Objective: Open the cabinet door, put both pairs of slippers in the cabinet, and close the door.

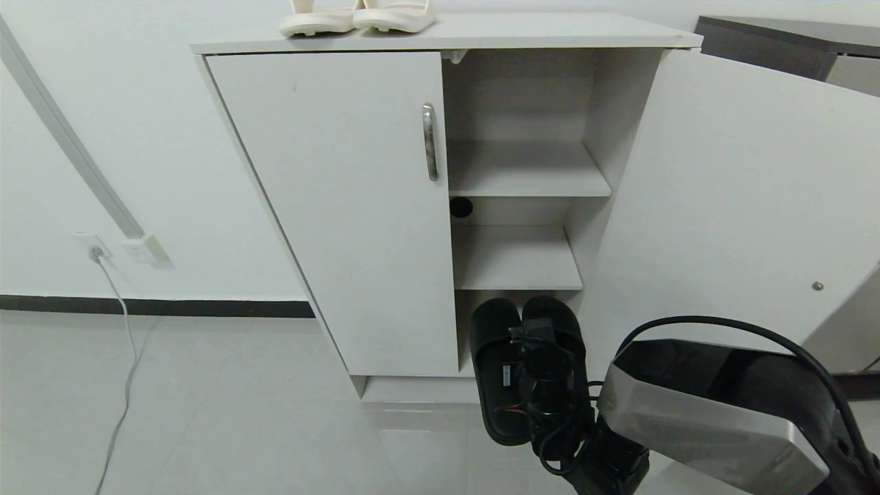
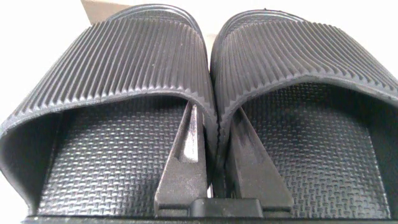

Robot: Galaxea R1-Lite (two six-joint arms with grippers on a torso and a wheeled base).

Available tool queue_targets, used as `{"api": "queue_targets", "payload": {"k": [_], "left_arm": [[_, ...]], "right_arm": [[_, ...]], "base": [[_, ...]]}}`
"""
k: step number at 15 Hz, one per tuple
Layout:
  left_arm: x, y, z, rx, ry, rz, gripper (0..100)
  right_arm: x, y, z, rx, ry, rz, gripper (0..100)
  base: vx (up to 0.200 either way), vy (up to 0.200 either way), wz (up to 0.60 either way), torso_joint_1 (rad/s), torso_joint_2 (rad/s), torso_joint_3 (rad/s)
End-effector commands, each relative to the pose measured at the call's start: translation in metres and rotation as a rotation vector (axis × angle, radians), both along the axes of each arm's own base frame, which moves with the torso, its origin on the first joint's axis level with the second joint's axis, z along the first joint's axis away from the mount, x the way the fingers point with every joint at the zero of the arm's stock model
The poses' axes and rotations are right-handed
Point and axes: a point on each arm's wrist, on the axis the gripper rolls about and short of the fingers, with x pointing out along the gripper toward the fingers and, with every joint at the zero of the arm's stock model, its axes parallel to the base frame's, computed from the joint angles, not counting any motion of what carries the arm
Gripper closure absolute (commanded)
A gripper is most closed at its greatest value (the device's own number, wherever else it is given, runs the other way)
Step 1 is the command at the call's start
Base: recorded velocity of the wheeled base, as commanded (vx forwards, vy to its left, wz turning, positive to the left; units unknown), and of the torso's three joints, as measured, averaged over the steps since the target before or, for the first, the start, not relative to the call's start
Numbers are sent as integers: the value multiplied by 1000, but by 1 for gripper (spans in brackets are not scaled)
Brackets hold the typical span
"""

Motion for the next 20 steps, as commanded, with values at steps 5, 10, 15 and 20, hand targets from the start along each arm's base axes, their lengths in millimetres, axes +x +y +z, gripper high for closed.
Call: {"api": "queue_targets", "payload": {"k": [5, 10, 15, 20], "left_arm": [[0, 0, 0, 0, 2, 1, 100], [0, 0, 0, -6, 2, 2, 100], [0, 0, 0, -6, 2, 2, 100], [0, 0, 0, -6, 2, 4, 100]], "right_arm": [[0, 0, 5, 8, -9, -3, 100], [0, 0, 5, 3, -9, -2, 100], [2, -2, 4, 7, -9, -7, 100], [23, -7, 9, 23, -22, -18, 100]], "base": [[200, 0, 0, 1, 2, 0], [120, 0, 0, 2, 0, 1], [0, 0, 0, 0, 0, 0], [0, 0, 0, 0, 0, 0]]}}
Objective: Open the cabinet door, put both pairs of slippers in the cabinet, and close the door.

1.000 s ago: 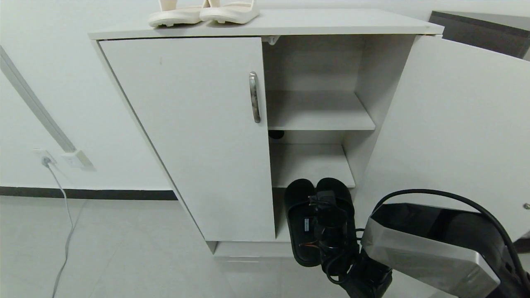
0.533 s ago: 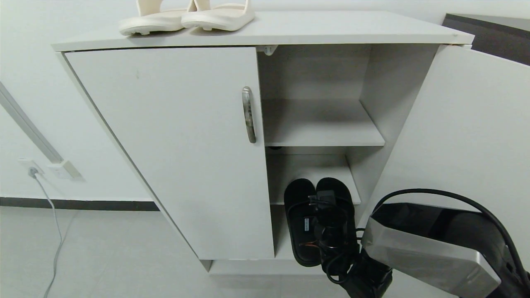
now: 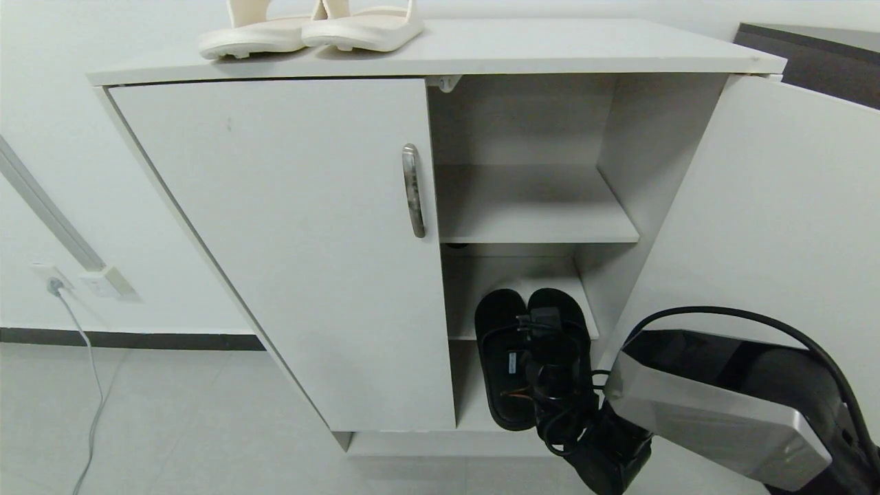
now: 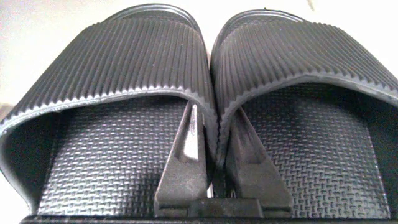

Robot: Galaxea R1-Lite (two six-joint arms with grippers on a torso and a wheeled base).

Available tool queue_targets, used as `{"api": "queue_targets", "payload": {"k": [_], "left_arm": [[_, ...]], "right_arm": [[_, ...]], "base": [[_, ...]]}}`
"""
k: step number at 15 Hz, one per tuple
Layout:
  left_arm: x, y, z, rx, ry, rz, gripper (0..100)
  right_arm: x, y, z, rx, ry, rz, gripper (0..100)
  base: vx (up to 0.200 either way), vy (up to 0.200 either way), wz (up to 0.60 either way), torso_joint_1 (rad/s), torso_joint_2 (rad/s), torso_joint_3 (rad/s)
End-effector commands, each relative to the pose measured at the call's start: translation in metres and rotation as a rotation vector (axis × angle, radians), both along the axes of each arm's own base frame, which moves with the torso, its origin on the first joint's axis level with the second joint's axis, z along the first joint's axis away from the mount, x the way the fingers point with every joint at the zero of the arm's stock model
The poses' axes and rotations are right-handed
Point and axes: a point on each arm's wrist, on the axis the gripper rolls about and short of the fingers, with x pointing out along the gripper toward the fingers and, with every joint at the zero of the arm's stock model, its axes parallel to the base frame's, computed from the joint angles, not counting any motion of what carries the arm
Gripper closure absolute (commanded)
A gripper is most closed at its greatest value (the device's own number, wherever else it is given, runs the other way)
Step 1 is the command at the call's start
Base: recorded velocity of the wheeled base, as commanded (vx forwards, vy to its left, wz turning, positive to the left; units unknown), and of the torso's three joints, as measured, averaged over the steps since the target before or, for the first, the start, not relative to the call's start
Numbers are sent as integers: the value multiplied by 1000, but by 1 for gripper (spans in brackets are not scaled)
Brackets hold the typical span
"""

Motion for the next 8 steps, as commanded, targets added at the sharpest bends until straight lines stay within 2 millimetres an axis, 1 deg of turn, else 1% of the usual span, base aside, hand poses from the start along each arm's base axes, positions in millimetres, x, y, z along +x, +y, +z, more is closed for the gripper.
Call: {"api": "queue_targets", "payload": {"k": [1, 4, 6, 7, 8], "left_arm": [[0, 0, 0, 0, 2, 0, 100], [0, 0, 0, 0, 2, 2, 100], [0, 0, 0, -2, 2, 2, 100], [0, 0, 0, -2, 2, 2, 100], [0, 0, 0, -2, 2, 2, 100]], "right_arm": [[15, -2, 3, -1, 5, 0, 100], [44, -1, 5, 0, 15, 4, 100], [60, 0, 8, -5, 21, -8, 100], [71, 2, 10, -1, 15, -19, 100], [76, 3, 12, 0, 12, -23, 100]], "base": [[0, 0, 0, 0, 0, 0], [0, 0, 0, 0, 0, 0], [0, 0, 0, 0, 0, 0], [0, 0, 0, 0, 0, 0], [0, 0, 0, 0, 0, 0]]}}
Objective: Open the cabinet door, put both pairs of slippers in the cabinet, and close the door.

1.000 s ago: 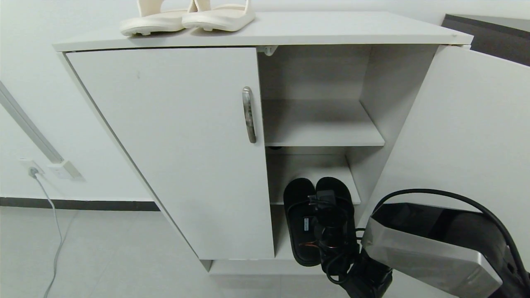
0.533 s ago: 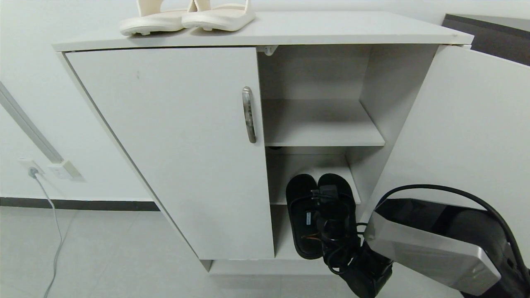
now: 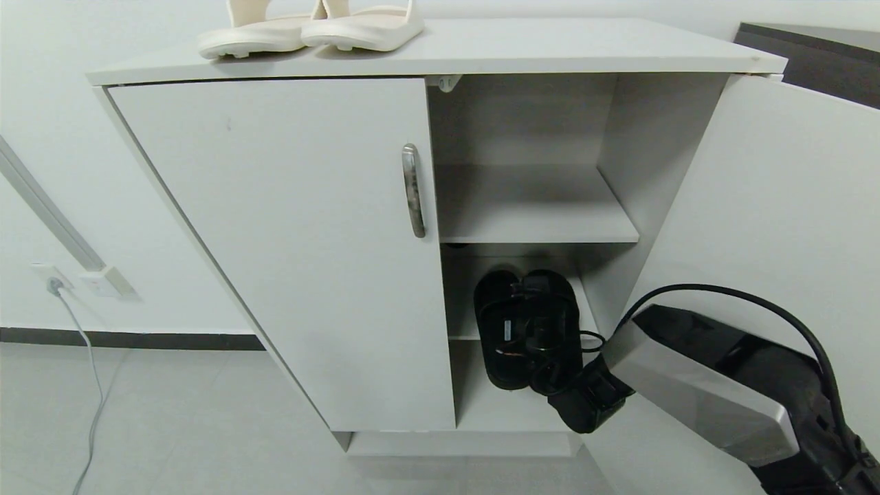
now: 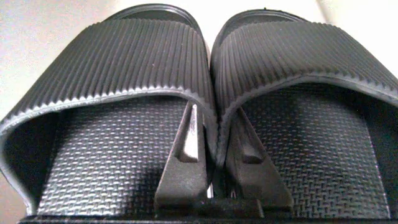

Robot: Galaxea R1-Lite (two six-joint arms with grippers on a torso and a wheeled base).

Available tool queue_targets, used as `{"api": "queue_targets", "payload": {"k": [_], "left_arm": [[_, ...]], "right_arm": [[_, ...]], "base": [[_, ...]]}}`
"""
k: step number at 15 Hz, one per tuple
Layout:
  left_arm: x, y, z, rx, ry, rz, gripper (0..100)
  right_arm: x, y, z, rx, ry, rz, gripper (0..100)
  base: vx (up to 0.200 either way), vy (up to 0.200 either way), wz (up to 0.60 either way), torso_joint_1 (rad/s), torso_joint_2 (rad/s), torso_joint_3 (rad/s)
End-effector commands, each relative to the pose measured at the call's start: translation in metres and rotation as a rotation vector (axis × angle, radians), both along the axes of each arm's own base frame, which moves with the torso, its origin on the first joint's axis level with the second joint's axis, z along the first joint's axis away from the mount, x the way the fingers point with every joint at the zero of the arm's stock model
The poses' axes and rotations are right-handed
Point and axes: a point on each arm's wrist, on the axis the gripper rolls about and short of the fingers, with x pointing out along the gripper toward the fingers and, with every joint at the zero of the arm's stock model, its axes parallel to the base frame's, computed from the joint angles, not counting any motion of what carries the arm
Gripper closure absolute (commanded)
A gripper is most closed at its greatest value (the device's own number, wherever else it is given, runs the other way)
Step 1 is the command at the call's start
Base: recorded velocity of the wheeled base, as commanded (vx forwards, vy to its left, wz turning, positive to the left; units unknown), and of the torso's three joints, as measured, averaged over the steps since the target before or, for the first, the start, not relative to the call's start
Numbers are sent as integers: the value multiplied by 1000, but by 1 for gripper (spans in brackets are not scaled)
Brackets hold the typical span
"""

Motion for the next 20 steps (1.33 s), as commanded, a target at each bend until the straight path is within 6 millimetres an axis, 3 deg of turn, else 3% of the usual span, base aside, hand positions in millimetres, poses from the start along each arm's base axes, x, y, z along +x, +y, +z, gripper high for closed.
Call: {"api": "queue_targets", "payload": {"k": [1, 9, 20], "left_arm": [[0, 0, 0, 0, 2, 1, 100], [0, 0, 0, -3, 0, 13, 100], [0, 0, 0, -8, 0, 15, 100]], "right_arm": [[24, 2, -3, -1, -1, -25, 100], [63, -3, 16, 7, -10, -65, 100], [82, -10, 5, 10, -5, -67, 100]], "base": [[0, 0, 0, 0, 0, 0], [0, 0, 0, 0, 0, 0], [0, 0, 0, 0, 0, 0]]}}
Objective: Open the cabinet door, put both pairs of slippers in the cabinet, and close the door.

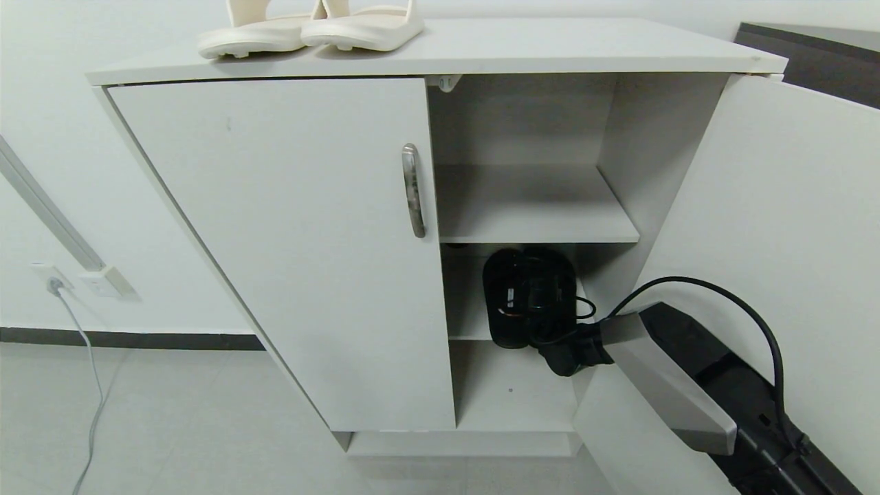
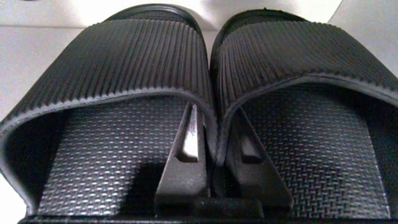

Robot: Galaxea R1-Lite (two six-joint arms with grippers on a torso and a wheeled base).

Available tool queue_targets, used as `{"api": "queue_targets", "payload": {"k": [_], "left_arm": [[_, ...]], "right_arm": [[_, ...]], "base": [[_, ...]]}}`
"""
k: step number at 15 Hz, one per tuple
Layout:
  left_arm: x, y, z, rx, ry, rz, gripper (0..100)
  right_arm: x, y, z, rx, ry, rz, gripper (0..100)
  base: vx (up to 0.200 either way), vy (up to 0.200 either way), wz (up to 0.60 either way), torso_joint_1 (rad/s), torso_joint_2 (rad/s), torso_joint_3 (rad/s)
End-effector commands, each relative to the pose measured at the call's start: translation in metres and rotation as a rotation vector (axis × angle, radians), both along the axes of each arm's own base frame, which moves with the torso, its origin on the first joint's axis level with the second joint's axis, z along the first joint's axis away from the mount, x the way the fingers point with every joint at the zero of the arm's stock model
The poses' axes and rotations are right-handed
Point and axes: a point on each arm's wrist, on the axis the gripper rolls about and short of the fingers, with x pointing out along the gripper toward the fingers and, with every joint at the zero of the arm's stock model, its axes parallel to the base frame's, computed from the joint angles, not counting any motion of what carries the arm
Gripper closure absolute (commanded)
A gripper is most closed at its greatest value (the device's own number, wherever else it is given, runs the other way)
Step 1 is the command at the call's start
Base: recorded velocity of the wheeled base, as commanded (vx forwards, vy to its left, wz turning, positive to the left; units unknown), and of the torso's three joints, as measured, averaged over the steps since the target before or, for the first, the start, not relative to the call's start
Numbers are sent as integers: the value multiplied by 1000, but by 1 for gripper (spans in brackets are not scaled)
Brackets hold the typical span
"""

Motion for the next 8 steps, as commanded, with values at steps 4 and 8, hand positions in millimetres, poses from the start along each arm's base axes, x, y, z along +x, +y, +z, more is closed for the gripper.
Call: {"api": "queue_targets", "payload": {"k": [4, 8], "left_arm": [[0, 0, 0, 0, 1, 1, 100], [0, 0, 0, 0, 1, 1, 100]], "right_arm": [[1, 0, -3, -1, 2, -2, 0], [-3, -2, 6, 6, -11, -8, 0]], "base": [[0, 0, 0, 0, 0, 0], [0, 0, 0, 0, 0, 0]]}}
